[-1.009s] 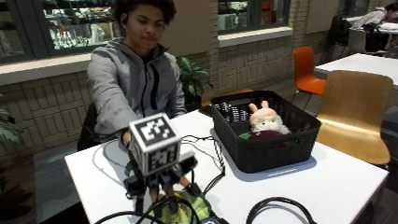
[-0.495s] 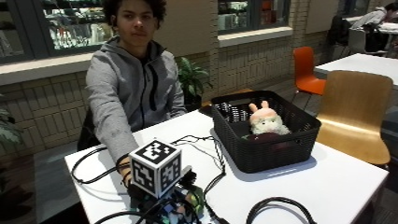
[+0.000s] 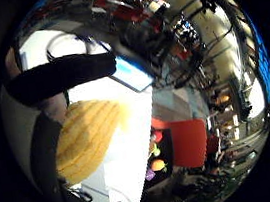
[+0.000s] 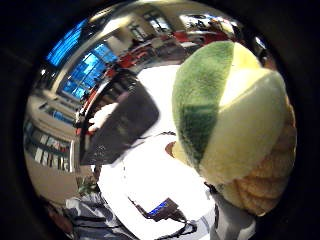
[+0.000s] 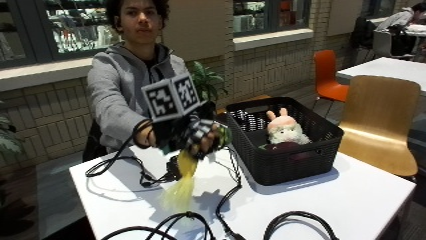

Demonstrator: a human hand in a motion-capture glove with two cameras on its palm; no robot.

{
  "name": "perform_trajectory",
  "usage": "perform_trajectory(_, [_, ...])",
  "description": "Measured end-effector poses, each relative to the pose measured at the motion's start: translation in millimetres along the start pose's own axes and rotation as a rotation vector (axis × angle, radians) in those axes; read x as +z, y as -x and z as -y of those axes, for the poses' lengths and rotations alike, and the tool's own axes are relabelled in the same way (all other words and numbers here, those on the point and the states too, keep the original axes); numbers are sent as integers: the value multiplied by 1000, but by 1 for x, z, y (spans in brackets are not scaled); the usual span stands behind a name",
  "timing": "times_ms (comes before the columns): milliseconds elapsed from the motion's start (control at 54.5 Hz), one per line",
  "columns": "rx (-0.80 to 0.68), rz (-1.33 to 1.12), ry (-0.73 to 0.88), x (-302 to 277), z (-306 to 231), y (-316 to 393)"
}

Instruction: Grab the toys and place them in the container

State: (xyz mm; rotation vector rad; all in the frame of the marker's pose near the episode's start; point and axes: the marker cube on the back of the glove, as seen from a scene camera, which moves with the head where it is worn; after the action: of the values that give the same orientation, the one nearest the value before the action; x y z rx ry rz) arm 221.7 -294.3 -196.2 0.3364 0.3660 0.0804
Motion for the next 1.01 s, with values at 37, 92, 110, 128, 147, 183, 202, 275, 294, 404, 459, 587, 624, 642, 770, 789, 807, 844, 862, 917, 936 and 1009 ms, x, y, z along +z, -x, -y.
perform_trajectory(37, [-43,-1,-26,-16,7,21])
perform_trajectory(92, [-109,-14,-62,-35,17,52])
perform_trajectory(110, [-136,-20,-75,-40,19,63])
perform_trajectory(128, [-166,-23,-86,-45,22,74])
perform_trajectory(147, [-198,-18,-95,-49,25,87])
perform_trajectory(183, [-257,8,-107,-58,31,114])
perform_trajectory(202, [-282,25,-109,-61,33,127])
perform_trajectory(275, [-366,91,-101,-66,40,169])
perform_trajectory(294, [-384,84,-101,-66,43,176])
perform_trajectory(404, [-409,-16,-97,-55,60,221])
perform_trajectory(459, [-405,-24,-70,-49,64,245])
perform_trajectory(587, [-467,-11,-20,-34,67,278])
perform_trajectory(624, [-496,-13,5,-29,67,282])
perform_trajectory(642, [-512,-19,23,-26,66,283])
perform_trajectory(770, [-534,-74,246,-12,59,284])
perform_trajectory(789, [-536,-82,273,-11,57,282])
perform_trajectory(807, [-533,-89,292,-10,55,280])
perform_trajectory(844, [-505,-99,308,-9,52,277])
perform_trajectory(862, [-489,-105,310,-9,50,274])
perform_trajectory(917, [-483,-108,311,-10,42,263])
perform_trajectory(936, [-488,-92,313,-11,38,260])
perform_trajectory(1009, [-505,-36,327,-15,20,245])
